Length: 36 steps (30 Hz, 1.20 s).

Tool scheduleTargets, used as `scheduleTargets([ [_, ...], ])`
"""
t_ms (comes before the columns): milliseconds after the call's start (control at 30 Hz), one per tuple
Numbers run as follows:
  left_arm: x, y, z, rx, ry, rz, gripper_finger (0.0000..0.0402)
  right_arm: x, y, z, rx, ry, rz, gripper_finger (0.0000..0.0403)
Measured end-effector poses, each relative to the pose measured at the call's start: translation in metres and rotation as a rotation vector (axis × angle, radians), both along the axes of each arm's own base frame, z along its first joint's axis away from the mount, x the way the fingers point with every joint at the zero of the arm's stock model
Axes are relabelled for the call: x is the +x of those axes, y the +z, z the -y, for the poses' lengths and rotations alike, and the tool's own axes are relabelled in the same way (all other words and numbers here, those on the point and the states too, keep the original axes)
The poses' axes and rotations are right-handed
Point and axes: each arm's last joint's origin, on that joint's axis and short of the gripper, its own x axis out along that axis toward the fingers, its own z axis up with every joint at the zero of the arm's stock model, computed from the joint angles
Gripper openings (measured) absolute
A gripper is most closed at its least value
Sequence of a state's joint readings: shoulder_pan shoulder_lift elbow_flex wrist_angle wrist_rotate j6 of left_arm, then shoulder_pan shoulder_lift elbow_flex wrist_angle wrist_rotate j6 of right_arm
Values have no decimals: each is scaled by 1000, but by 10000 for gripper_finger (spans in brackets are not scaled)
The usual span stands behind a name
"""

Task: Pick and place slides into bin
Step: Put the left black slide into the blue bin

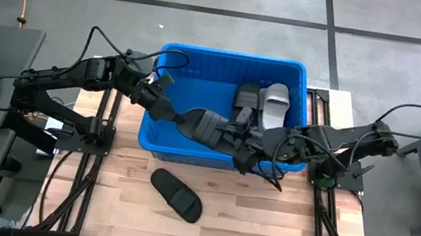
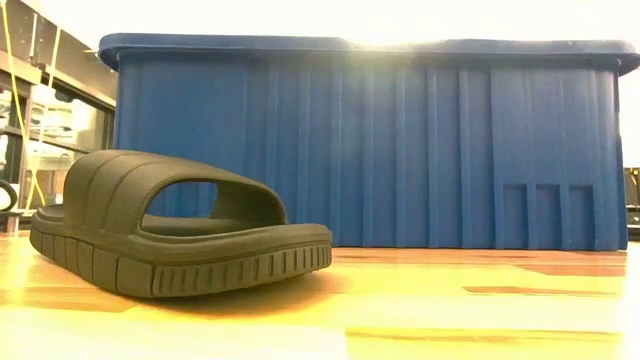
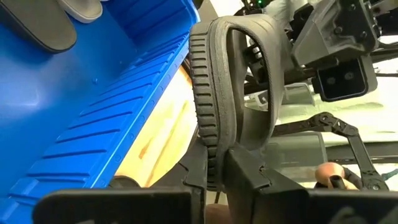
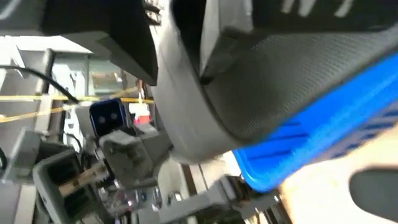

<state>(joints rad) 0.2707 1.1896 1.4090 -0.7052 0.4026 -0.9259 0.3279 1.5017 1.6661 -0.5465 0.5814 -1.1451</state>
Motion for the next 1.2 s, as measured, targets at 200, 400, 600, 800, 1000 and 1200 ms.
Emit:
scheduleTargets([
  [200, 0, 0, 0, -9, -2, -2, 22, 5, 0, -1, 13, 12, 24, 75],
  [400, 0, 0, 1, -31, -6, -3, 29, 6, 0, -2, 15, 10, 29, 25],
  [600, 0, 0, 1, -37, -17, 0, 28, 6, 0, -1, 24, -19, 39, 8],
  [800, 0, 0, 0, -25, 6, 0, 53, 5, 1, 1, 1, -85, 50, 3],
  [1000, 1, 1, -3, 31, 108, -3, 131, -5, 6, 2, -22, -168, 66, 2],
  [1200, -4, 1, -17, 49, 186, -5, 199, -28, 12, 5, 52, -227, 60, 1],
])
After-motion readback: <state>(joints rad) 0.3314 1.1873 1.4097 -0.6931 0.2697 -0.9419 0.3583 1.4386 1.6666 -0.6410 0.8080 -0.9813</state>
